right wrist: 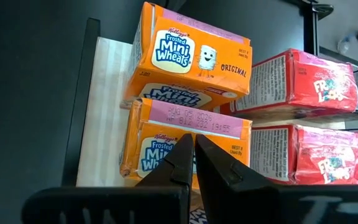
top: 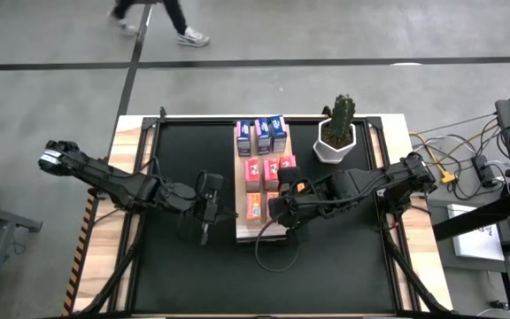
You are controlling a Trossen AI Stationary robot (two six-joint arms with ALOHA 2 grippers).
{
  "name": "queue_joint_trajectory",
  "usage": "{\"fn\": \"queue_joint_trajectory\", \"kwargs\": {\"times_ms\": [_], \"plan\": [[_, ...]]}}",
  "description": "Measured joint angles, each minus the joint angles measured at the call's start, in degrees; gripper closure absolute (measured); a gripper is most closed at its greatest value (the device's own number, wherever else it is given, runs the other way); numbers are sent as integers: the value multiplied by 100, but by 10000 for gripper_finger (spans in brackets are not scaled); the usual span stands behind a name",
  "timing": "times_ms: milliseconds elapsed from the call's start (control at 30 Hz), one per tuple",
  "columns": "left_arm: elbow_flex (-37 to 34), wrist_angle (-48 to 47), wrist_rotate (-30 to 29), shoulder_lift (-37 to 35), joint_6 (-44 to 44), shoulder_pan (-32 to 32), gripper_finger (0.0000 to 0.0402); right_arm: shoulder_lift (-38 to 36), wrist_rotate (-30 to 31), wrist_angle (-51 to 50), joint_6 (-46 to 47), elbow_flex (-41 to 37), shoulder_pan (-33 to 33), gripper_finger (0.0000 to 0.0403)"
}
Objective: Stack cereal on shelf
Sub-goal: Adjust the orange cereal boxes
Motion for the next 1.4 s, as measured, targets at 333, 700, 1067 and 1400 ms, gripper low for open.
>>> {"fn": "queue_joint_trajectory", "kwargs": {"times_ms": [333, 700, 1067, 1400], "plan": [[0, -10, 1, 0, -1, 0, 402, 7, 36, 34, -2, -2, 0, 390], [0, -13, 2, 0, 23, 0, 402, 11, 33, 107, -85, 25, 0, 390], [0, -20, 1, -154, 48, 0, 402, 11, 171, 101, -104, 76, 0, 390], [0, -17, 2, -179, 46, 0, 402, 11, 191, 107, -13, 79, 2, 390]]}}
